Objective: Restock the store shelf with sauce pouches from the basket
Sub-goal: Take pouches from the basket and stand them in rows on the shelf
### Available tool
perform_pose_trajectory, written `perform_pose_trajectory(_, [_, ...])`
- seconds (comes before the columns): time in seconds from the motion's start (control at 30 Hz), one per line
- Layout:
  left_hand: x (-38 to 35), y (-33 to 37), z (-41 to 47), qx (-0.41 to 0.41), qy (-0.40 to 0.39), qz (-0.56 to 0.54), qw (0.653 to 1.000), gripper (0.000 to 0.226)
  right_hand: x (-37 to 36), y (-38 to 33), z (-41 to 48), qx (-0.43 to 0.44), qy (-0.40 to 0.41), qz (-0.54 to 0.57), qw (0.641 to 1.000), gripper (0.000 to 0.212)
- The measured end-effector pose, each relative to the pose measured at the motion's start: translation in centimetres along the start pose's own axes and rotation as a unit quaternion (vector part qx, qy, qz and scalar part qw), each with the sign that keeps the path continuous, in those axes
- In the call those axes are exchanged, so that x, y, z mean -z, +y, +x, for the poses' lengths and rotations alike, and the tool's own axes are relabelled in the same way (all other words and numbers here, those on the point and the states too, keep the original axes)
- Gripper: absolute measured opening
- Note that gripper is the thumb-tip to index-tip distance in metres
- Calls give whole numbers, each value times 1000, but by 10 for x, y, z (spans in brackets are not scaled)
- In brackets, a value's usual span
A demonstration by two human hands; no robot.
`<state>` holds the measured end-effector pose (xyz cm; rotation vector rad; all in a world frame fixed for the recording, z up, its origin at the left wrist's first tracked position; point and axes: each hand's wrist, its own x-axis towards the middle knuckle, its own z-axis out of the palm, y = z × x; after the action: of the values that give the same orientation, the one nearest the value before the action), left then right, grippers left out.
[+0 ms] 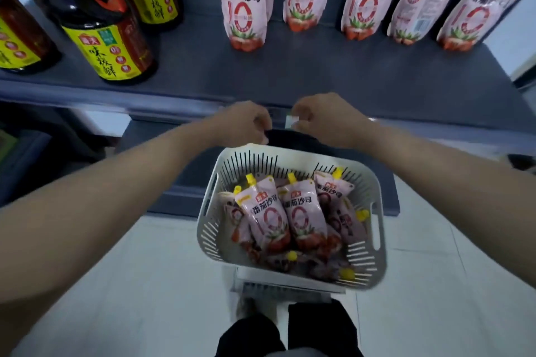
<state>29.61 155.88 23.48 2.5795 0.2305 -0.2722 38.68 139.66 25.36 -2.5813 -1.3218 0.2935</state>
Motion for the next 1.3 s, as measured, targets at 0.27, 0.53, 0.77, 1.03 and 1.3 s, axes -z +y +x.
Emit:
perform_pose_trajectory(0.27, [-99,-28,-28,109,-73,-61,989,27,-92,29,-38,-79,-181,1,980,35])
perform_pose_trajectory(0.53, [-172,-49,-30,342,61,-131,929,36,-163,69,-49,-196,-218,56,954,36])
perform_pose_trajectory(0.77, [-202,-41,-22,465,137,-408,773,36,-192,91,-45,-333,-201,225,893,29])
perform_pose_trajectory(1.03, [-204,-30,-20,463,122,-397,783,43,-208,90,-47,-318,-199,230,898,35])
perform_pose_trajectory(1.3, [-195,-3,-23,437,134,-356,815,10,-189,86,-53,-287,-148,204,924,33])
